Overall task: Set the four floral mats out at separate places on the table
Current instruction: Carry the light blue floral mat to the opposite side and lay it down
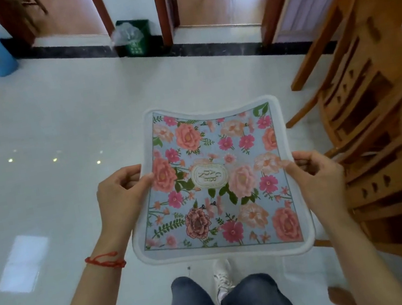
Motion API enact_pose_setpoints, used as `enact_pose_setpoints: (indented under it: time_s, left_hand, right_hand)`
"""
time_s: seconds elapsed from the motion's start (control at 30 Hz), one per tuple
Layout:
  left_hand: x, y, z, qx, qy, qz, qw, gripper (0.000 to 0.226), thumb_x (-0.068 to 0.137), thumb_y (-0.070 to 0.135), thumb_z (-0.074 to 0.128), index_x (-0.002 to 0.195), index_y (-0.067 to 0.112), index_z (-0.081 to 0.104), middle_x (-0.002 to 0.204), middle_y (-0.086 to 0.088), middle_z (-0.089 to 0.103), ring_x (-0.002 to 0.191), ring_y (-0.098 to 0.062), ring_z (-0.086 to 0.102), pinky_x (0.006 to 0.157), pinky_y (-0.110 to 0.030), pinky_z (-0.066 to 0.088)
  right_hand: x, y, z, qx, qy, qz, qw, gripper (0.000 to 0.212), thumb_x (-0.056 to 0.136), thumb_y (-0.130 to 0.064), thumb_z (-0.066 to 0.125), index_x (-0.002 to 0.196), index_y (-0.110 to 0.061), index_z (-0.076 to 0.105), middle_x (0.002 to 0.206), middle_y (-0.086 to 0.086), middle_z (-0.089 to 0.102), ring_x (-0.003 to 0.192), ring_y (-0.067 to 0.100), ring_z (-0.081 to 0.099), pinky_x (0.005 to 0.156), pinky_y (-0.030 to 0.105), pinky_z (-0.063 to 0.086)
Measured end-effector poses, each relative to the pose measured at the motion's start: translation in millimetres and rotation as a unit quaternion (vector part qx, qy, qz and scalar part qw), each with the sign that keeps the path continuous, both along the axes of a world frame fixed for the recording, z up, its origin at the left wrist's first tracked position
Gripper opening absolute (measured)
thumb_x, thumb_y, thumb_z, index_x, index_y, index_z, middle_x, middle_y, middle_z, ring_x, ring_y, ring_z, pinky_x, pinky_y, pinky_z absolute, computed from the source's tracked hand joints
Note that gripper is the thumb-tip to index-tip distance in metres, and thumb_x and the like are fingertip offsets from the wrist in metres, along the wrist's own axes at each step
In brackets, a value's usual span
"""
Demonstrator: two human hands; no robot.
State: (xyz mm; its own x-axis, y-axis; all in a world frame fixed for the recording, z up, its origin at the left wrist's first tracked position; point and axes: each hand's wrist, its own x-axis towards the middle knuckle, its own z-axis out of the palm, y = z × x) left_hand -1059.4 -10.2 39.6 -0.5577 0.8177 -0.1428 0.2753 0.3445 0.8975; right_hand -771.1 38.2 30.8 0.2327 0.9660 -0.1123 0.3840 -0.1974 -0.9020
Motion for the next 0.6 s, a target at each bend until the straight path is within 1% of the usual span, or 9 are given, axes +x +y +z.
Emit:
enact_pose_setpoints:
  time_s: [0.07,0.1,0.27,0.33,0.37,0.43,0.5,0.57,0.6]
  left_hand:
    - [1.8,29.5,1.4,0.002,0.004,-0.02,1.0,0.013,0.075,0.017,0.073,0.087,0.021,0.068,0.075,0.005,0.068,0.06,-0.003,0.065,0.059,-0.016,0.056]
    - [1.7,43.7,1.6,0.003,0.006,-0.029,1.0,0.013,0.076,0.017,0.073,0.087,0.021,0.068,0.075,0.005,0.068,0.06,-0.004,0.066,0.06,-0.017,0.056]
    - [-7.5,122.1,-0.4,0.012,0.014,-0.067,0.998,0.013,0.076,0.018,0.073,0.081,0.027,0.066,0.075,0.006,0.068,0.061,-0.002,0.066,0.059,-0.018,0.056]
    - [-14.8,159.0,-4.2,0.013,0.012,-0.083,0.996,0.011,0.077,0.018,0.072,0.083,0.025,0.066,0.073,0.008,0.068,0.062,-0.002,0.066,0.059,-0.017,0.056]
    - [-18.6,177.5,-5.8,0.013,0.011,-0.089,0.996,0.011,0.076,0.018,0.073,0.084,0.023,0.067,0.071,0.011,0.068,0.062,-0.002,0.065,0.058,-0.017,0.056]
    - [-25.7,217.2,-7.1,0.017,0.013,-0.101,0.995,0.012,0.076,0.018,0.073,0.086,0.021,0.068,0.066,0.014,0.068,0.061,-0.002,0.066,0.058,-0.017,0.056]
    - [-32.2,256.6,-6.0,0.022,0.014,-0.118,0.993,0.013,0.076,0.017,0.073,0.088,0.018,0.069,0.072,0.012,0.068,0.062,-0.001,0.066,0.06,-0.018,0.056]
    - [-39.6,294.8,-3.6,0.026,0.015,-0.129,0.991,0.014,0.076,0.016,0.073,0.089,0.017,0.069,0.076,0.008,0.068,0.062,0.0,0.065,0.062,-0.018,0.056]
    - [-43.8,313.8,-2.8,0.027,0.017,-0.133,0.991,0.015,0.076,0.016,0.073,0.09,0.017,0.069,0.074,0.01,0.068,0.061,-0.001,0.065,0.062,-0.018,0.056]
  right_hand:
    - [3.3,22.6,1.7,0.003,0.003,-0.01,1.0,0.014,0.08,-0.018,0.069,0.092,-0.013,0.064,0.075,-0.006,0.064,0.063,0.004,0.061,0.057,0.015,0.052]
    - [4.1,33.4,2.3,0.002,0.005,-0.016,1.0,0.014,0.08,-0.017,0.069,0.092,-0.012,0.064,0.075,-0.005,0.064,0.063,0.005,0.061,0.057,0.014,0.052]
    - [-1.8,93.5,2.0,-0.011,0.017,-0.042,0.999,0.013,0.081,-0.017,0.068,0.091,-0.01,0.065,0.077,0.0,0.066,0.071,0.021,0.064,0.062,0.028,0.056]
    - [-8.1,122.7,0.3,-0.005,0.013,-0.048,0.999,0.006,0.08,-0.018,0.068,0.083,-0.018,0.064,0.077,0.005,0.065,0.073,0.027,0.064,0.066,0.037,0.055]
    - [-12.0,137.3,0.3,0.0,0.013,-0.054,0.998,0.009,0.079,-0.018,0.069,0.079,-0.023,0.062,0.077,0.006,0.065,0.074,0.029,0.063,0.067,0.04,0.055]
    - [-19.1,169.3,0.3,0.006,0.016,-0.071,0.997,0.015,0.079,-0.018,0.069,0.075,-0.029,0.06,0.077,0.008,0.065,0.073,0.027,0.063,0.067,0.039,0.054]
    - [-26.3,202.9,3.2,0.007,0.005,-0.082,0.997,0.016,0.08,-0.018,0.068,0.074,-0.03,0.059,0.079,0.01,0.067,0.069,0.021,0.063,0.064,0.035,0.054]
    - [-34.2,235.8,7.3,0.008,0.004,-0.089,0.996,0.017,0.081,-0.018,0.068,0.073,-0.03,0.059,0.078,0.009,0.067,0.069,0.022,0.064,0.064,0.036,0.055]
    - [-38.1,251.2,9.7,0.008,0.006,-0.093,0.996,0.017,0.081,-0.018,0.067,0.073,-0.03,0.059,0.077,0.007,0.067,0.07,0.025,0.065,0.064,0.037,0.056]
